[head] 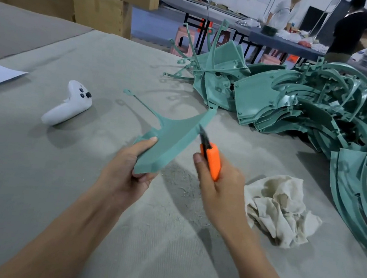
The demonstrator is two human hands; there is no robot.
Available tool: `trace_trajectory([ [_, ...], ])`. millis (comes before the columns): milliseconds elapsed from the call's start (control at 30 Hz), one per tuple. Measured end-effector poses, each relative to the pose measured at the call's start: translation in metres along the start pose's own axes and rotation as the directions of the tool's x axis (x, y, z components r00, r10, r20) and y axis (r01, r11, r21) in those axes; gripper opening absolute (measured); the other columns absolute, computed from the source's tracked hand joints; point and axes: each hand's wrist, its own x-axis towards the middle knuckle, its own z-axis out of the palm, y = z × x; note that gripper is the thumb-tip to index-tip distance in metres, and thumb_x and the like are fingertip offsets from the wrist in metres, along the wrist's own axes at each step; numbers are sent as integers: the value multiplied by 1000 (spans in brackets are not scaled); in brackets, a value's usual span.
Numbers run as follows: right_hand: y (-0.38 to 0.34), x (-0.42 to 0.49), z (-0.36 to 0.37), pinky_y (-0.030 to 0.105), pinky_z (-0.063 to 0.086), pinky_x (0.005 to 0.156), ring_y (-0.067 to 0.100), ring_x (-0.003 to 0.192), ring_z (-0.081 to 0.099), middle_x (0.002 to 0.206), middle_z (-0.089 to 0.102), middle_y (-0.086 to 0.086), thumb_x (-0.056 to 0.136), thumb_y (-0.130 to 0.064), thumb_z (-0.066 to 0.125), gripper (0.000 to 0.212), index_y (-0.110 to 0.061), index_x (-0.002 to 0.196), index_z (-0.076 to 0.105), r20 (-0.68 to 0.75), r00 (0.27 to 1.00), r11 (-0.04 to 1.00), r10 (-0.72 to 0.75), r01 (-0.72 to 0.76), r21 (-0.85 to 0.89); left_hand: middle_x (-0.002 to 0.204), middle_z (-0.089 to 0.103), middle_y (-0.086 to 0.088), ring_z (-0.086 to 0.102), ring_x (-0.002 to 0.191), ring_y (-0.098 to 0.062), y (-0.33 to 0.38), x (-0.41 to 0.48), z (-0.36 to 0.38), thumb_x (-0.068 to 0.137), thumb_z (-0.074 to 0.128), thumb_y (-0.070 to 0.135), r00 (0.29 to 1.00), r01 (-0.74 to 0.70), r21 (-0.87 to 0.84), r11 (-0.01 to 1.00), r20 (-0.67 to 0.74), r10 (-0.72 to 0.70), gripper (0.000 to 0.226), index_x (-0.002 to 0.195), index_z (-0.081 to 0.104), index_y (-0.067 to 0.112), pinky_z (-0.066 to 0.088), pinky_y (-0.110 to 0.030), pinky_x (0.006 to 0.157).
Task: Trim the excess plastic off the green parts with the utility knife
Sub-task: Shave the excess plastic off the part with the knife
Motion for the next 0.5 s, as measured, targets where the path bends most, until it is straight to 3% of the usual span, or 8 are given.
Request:
trace_trajectory([
  [33,-2,-4,3,14,30,43,10,42,42,49,41,-7,94,-43,49,27,-25,74,52,39,999,1000,-28,28,2,33,39,-4,26,22,-5,1,1,-1,99,42,8,1000,-5,-26,1000,-4,5,26,73,47,13,14,-13,31],
  [100,-3,-12,9,19,33,45,12,43,42,52,42,-8,95,-43,51,37,-10,80,58,150,986,998,-66,67,-4,32,35,-1,24,22,-6,2,4,-4,99,42,8,999,-6,-80,997,-33,3,29,71,44,15,15,-13,31],
  [167,-5,-19,14,26,36,47,14,46,44,55,43,-8,96,-45,52,40,-7,84,57,258,960,993,-112,116,-2,31,31,2,23,22,-6,5,7,-8,98,44,10,997,8,-81,997,-72,-14,29,70,44,17,17,-13,33],
  [200,-6,-20,14,24,36,47,13,47,44,55,43,-9,96,-45,53,37,-10,84,57,257,958,992,-129,128,20,30,30,3,23,22,-6,5,7,-9,98,44,11,997,14,-81,997,-74,-20,29,70,44,17,16,-13,33],
  [267,-7,-11,9,20,36,44,14,44,44,55,44,-1,95,-48,52,30,-22,80,60,109,991,994,-82,73,80,31,32,0,23,21,-6,6,5,-8,99,43,9,999,14,-89,996,-43,-18,29,71,45,15,11,-15,34],
  [333,-3,2,3,41,44,44,27,45,47,57,49,12,92,-52,50,36,-23,71,56,-62,997,992,55,-47,121,32,36,-3,25,22,-6,4,3,-5,99,43,9,999,25,-62,998,-20,-26,26,73,47,14,10,-15,34],
  [400,5,9,0,53,40,46,38,49,46,58,47,21,90,-55,47,52,-8,68,49,-111,984,986,137,-125,109,34,40,-1,27,23,-5,1,1,-3,98,44,9,999,34,-19,999,-7,-34,24,75,50,13,13,-13,31],
  [500,6,9,2,53,39,46,39,50,44,59,46,21,90,-55,47,53,-6,69,46,-95,980,977,173,-159,142,34,40,-2,27,22,-5,-4,0,-3,96,45,9,997,64,-15,998,39,-63,19,78,51,12,16,-13,29],
])
